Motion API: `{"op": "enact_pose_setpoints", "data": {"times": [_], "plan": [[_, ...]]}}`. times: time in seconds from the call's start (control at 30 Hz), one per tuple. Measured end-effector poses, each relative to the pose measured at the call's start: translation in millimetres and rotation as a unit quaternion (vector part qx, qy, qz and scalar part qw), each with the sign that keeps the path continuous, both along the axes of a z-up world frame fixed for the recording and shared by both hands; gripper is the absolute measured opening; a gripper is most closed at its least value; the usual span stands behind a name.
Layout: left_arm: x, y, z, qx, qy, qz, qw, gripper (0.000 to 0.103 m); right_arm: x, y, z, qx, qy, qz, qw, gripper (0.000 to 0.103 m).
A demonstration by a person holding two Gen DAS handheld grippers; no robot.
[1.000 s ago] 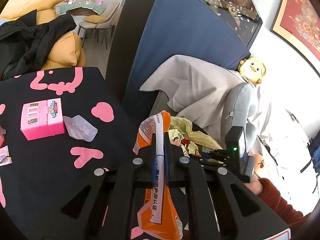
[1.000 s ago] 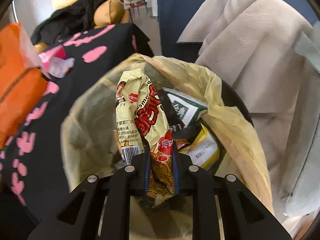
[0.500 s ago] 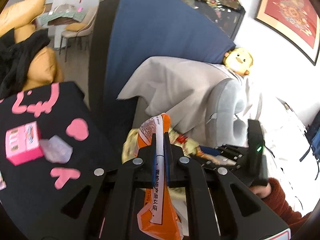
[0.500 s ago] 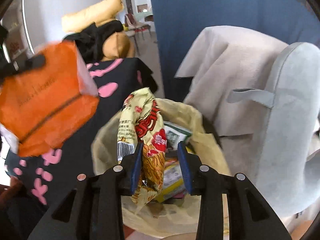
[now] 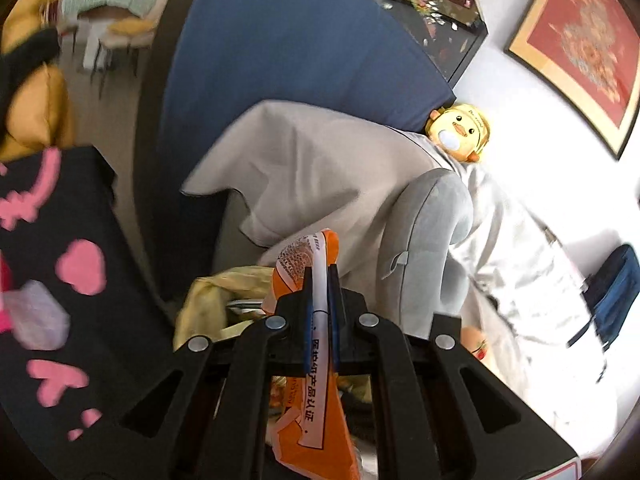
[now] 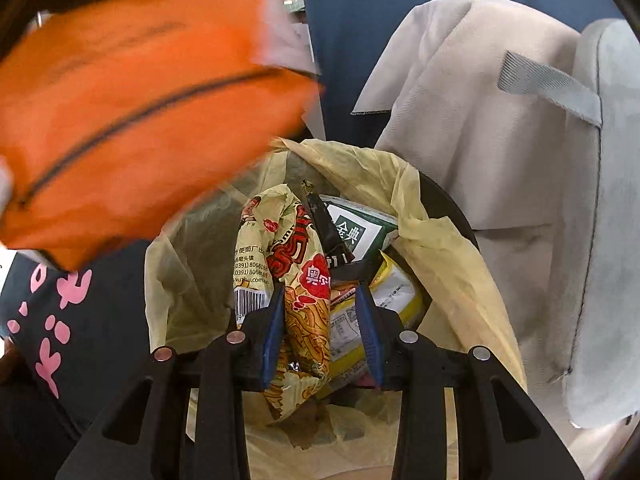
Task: Collect trash
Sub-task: 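Carry the orange bag and gold wrapper into the yellow bag and release both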
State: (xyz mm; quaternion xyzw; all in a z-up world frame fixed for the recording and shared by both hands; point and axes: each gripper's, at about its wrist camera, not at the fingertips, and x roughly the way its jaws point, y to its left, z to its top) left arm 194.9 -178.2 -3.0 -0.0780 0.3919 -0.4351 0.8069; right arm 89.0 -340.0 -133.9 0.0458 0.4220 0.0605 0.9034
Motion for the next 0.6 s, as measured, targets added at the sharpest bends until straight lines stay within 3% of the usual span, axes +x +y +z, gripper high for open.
{"op": "enact_pose_setpoints", "data": {"times": [0.1, 0.2, 0.4, 0.6], "plan": [[20.2, -15.3, -25.2, -0.004, 0.023, 0.002, 0.9997, 0.006, -7.7, -5.0, -3.9, 0.000, -0.001, -0.007, 1.000, 0.034], [34.5, -23.2, -56.5, 0.019, 0.051, 0.016, 0.9984, 0.006, -14.5, -12.1, -4.8, 0.002, 0.002, -0.013, 1.000, 0.034], [33.6, -31.8, -94.1, 0.087, 0.045, 0.013, 0.9951, 0.006, -26.1, -29.8, 11.0, 0.017, -0.031, -0.031, 0.999, 0.034], [22.7, -38.8, -95.3, 0.122, 0.007, 0.003, 0.9926, 0.006, -41.8, -48.3, 38.7, 0.031, -0.081, -0.074, 0.993, 0.034]]}}
